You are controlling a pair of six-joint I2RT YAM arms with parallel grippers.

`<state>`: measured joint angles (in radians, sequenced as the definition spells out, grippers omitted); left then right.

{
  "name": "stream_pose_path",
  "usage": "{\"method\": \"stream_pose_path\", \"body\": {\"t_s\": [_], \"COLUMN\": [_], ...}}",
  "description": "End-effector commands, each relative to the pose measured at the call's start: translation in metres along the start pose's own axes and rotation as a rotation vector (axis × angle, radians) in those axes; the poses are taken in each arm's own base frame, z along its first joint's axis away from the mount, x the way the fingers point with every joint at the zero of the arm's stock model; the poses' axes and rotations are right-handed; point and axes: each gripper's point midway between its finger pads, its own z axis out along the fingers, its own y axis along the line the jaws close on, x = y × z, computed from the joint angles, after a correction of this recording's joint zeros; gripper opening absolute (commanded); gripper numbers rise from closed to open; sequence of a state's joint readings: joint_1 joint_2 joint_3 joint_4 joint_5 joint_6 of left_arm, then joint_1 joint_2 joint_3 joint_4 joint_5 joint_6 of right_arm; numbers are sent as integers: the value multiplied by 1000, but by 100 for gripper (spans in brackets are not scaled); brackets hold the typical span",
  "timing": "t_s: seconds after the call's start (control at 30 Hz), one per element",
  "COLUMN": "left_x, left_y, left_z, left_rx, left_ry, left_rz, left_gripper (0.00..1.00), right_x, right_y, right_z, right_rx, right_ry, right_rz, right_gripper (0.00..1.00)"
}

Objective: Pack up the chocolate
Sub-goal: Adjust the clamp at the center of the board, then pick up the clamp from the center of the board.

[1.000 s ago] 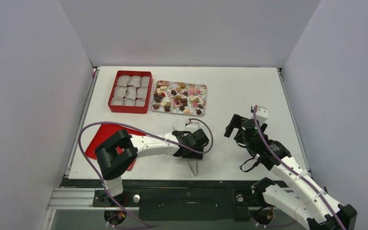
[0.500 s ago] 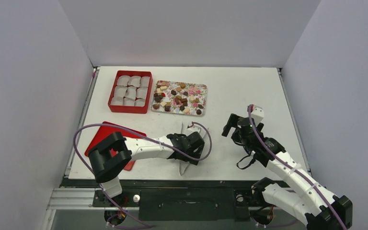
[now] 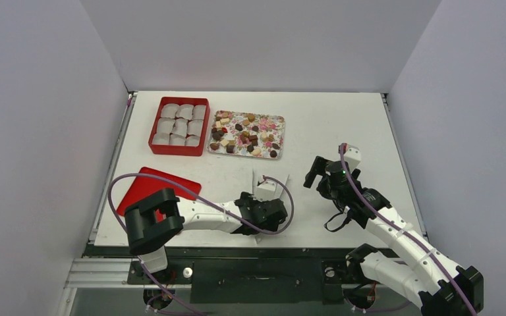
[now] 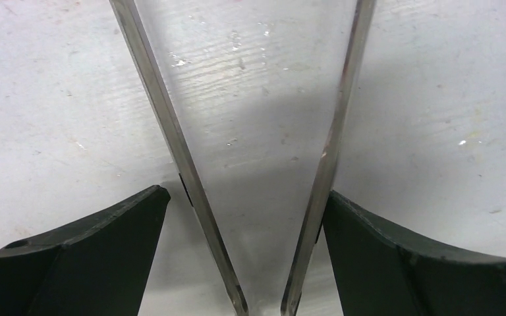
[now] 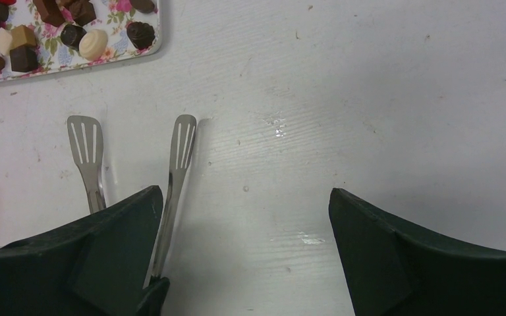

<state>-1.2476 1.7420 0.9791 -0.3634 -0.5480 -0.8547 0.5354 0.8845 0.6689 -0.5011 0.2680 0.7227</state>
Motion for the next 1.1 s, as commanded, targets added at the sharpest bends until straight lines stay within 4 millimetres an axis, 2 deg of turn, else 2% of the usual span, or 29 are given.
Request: {"method": "stream_pose_path", "body": {"t_s": [0.0,0.2,0.5,0.67,0.8,0.93,1.07], "left_x": [-1,5,2,-2,-22,-59,-90], "left_y": [17,3,24,26,27,26,34], "left_z": [3,10,15,14,-5,-42,-74], "left_rx": [-50,-45,-112,-109,-110,-86,-61], "left_ry": [-42,-70,-134,-152,-172,-213,-238], "left_rz": [-54,-41,-3,31,41,16,-5], "left_gripper": [84,79,73,63,56,54,54], "right_x": [-9,-6,-2,-4,-5,-8,-12], "right_y": [6,8,7,8,7,7,8], "right_z": [1,2,3,3,1,-1,-1], "right_rx": [-25,-32,-32,-35,-31,-31,-29], "right_ry": [-36,-28,-21,-24,-32,-42,-49], "right_rz": [45,62,67,66,67,70,66], "right_gripper": [92,92,91,91,91,91,91]}}
